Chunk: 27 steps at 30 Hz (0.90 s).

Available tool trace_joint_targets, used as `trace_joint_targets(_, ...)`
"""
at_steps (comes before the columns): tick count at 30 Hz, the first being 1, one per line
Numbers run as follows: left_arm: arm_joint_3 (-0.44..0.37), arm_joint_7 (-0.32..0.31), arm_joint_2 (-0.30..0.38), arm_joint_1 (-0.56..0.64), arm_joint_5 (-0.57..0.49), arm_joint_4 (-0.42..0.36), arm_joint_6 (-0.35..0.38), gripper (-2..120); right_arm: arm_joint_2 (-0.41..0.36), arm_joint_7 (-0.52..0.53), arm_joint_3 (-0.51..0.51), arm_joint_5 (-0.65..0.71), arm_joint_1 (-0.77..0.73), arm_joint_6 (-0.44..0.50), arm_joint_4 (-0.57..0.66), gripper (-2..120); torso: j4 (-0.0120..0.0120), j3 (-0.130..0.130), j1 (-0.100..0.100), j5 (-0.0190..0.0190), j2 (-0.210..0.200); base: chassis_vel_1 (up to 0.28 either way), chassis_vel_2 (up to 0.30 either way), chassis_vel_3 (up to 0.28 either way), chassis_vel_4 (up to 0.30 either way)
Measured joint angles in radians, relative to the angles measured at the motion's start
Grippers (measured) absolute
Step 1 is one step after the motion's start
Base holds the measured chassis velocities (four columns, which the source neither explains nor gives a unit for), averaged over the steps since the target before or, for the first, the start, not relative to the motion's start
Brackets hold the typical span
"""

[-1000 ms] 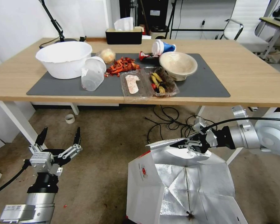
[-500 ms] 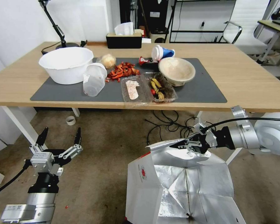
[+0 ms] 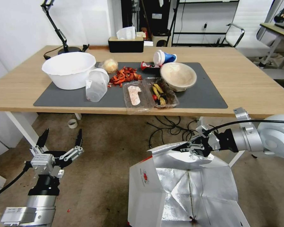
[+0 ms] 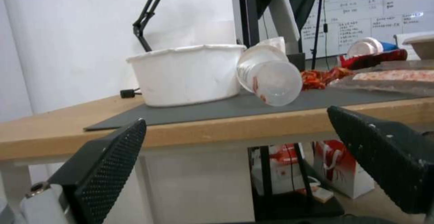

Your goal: Pick up the food delivery bag from the floor and place it on the table.

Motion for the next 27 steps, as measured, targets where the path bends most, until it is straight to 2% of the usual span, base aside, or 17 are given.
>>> trace_joint_targets(27,0.002,0.001,-0.004,0.01,0.0,-0.016,0.0,100,-0.009,-0.001,0.046,0.004,-0.04,-0.001,0.018,0,0.0,0.07,0.045,0.0,0.114,0.0,0.0,0.0,0.0)
